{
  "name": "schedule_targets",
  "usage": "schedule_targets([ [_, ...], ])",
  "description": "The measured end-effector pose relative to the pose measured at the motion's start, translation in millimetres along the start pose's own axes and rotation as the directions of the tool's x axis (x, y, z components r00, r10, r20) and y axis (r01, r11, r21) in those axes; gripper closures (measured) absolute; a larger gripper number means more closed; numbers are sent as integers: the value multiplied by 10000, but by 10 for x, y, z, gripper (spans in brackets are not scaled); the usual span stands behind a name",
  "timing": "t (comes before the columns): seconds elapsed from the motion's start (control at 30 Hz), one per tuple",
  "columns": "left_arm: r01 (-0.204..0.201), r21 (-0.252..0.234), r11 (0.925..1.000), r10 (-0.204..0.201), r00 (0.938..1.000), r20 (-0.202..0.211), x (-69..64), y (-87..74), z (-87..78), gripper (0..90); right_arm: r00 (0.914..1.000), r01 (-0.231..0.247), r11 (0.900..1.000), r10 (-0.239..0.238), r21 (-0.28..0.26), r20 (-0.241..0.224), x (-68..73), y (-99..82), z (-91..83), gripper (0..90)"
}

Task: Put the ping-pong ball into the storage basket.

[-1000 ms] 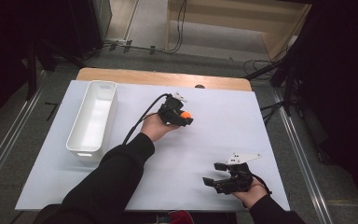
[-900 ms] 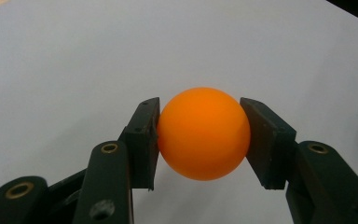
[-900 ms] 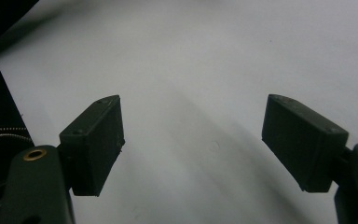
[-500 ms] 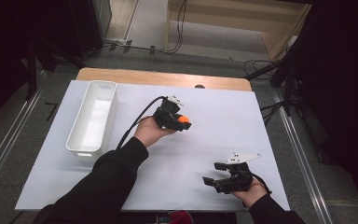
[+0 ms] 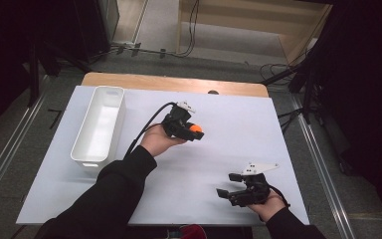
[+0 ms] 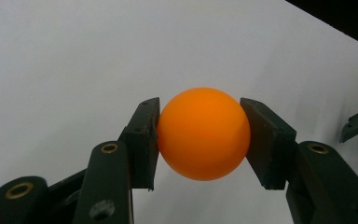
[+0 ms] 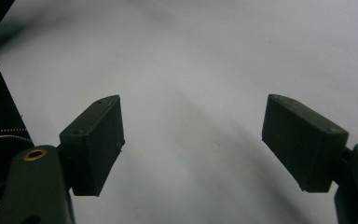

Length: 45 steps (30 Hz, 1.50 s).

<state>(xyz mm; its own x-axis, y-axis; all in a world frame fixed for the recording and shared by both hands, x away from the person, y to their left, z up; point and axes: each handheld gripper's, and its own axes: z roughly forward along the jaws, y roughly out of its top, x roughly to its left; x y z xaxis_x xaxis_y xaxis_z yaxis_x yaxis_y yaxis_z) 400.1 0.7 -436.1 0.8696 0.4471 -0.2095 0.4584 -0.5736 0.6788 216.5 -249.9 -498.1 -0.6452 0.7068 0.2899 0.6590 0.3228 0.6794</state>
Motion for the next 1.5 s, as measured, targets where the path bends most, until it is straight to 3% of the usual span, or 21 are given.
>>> schedule_targets([
  [0.3,-86,82,9999,86,9999,-52,-37,37,-141,505,10000,15,10000,-15,13,-15,-3,-1,-3,195],
  [0.7,92,111,9999,-95,9998,193,-16,61,-282,504,10000,1,10000,-1,1,-13,-7,-1,0,195],
  [0.87,-147,356,9993,158,9994,-302,-19,73,-336,504,10000,19,10000,-19,45,-20,-8,-2,3,195],
  [1.5,189,146,9997,-188,9998,-71,88,57,-580,504,10000,-18,10000,18,6,-31,-7,-2,-5,195],
])
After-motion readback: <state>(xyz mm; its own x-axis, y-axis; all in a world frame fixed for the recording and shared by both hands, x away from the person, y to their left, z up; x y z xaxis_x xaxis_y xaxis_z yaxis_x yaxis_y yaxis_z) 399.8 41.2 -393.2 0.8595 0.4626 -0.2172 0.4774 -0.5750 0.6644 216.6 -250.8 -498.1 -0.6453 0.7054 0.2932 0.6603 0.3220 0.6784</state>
